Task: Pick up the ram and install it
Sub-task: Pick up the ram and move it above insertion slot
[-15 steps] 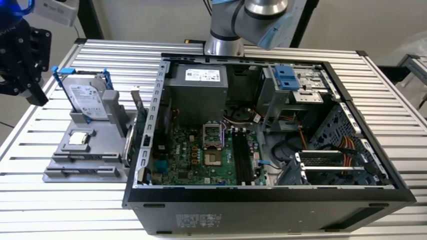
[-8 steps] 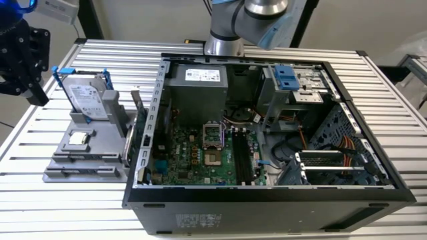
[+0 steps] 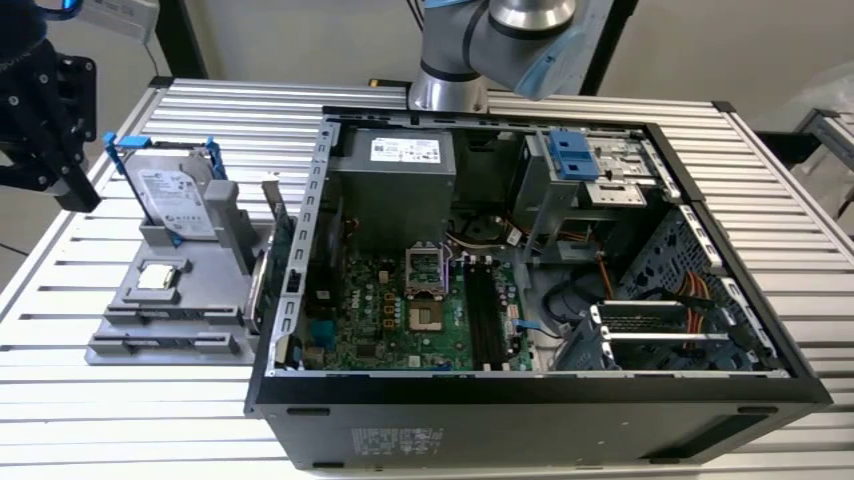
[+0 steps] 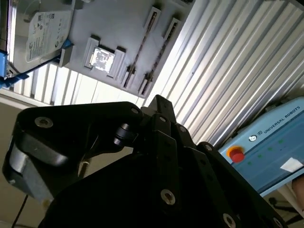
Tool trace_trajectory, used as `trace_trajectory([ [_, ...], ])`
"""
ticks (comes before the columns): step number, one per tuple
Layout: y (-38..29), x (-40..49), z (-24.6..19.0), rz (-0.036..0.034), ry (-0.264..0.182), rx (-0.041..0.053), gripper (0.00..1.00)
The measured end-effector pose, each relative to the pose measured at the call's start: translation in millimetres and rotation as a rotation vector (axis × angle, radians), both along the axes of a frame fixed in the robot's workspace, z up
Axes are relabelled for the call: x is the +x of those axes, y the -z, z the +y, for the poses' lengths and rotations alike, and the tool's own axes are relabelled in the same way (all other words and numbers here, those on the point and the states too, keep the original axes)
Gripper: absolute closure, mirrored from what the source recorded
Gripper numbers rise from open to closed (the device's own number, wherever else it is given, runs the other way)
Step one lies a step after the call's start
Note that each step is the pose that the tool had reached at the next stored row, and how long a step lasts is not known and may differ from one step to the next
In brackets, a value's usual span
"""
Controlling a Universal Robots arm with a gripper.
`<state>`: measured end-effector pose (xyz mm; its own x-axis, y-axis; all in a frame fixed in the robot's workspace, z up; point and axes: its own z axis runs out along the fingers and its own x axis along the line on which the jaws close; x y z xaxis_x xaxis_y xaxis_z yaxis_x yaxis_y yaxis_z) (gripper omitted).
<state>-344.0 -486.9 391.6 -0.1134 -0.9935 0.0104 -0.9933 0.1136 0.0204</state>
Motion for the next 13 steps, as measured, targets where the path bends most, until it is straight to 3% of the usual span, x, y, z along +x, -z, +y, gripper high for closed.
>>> trace_trajectory([
  [5,0.0,0.0,0.0,-0.0043,-0.048,0.0,1.0],
  [13,0.0,-0.1,0.0,-0.0047,-0.108,0.0,1.0],
])
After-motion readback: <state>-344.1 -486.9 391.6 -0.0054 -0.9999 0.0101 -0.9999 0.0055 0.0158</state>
